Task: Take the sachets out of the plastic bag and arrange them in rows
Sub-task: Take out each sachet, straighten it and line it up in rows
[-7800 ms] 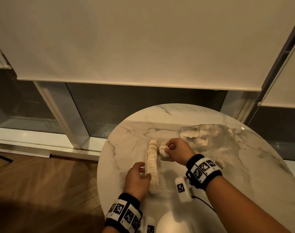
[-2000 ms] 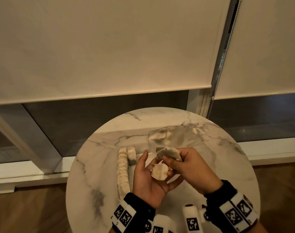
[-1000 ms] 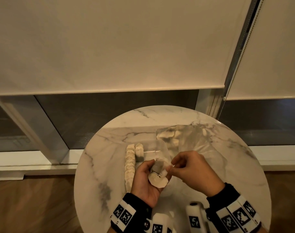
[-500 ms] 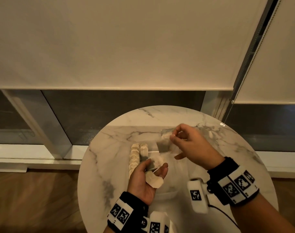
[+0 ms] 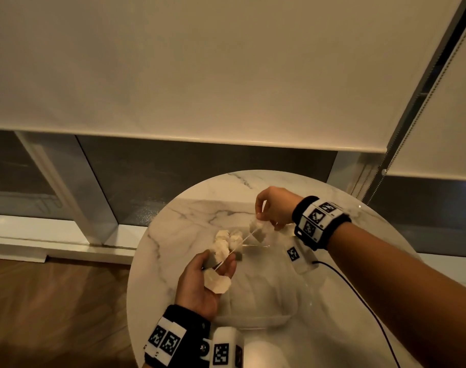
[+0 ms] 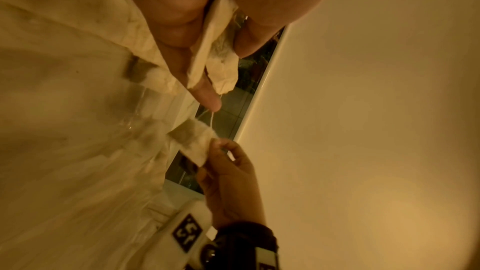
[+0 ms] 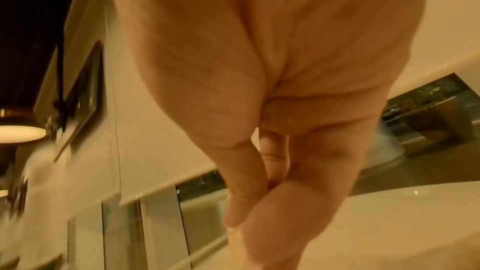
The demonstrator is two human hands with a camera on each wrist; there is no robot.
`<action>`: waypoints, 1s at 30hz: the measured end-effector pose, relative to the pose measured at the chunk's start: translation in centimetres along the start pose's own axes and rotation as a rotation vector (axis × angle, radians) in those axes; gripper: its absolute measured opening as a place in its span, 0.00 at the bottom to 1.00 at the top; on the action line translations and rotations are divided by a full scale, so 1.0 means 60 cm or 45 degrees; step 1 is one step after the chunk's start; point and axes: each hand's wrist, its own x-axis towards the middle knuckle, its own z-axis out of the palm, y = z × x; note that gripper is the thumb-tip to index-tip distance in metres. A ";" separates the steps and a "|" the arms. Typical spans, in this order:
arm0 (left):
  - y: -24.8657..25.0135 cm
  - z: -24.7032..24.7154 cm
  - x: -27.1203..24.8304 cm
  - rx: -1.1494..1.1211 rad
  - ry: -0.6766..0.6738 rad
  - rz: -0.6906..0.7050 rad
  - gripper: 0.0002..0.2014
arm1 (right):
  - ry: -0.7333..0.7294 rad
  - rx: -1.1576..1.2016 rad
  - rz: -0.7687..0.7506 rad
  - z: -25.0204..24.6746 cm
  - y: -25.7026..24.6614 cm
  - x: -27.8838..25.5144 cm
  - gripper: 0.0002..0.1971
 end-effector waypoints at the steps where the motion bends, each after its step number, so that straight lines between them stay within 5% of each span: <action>1: 0.007 -0.004 0.003 -0.018 0.003 0.007 0.14 | -0.052 -0.077 0.016 0.009 0.003 0.015 0.03; 6: 0.030 -0.016 0.005 -0.037 0.036 0.025 0.09 | -0.284 -0.389 0.053 0.046 0.023 0.061 0.08; 12: 0.046 -0.043 0.025 -0.092 0.087 0.018 0.15 | -0.390 -0.719 -0.012 0.058 0.032 0.077 0.12; 22: 0.044 -0.041 0.024 -0.067 0.094 0.037 0.13 | -0.274 -0.886 -0.040 0.072 0.042 0.083 0.12; 30: 0.042 -0.032 0.015 -0.046 0.088 0.021 0.10 | -0.021 -1.074 -0.240 0.086 0.046 0.069 0.08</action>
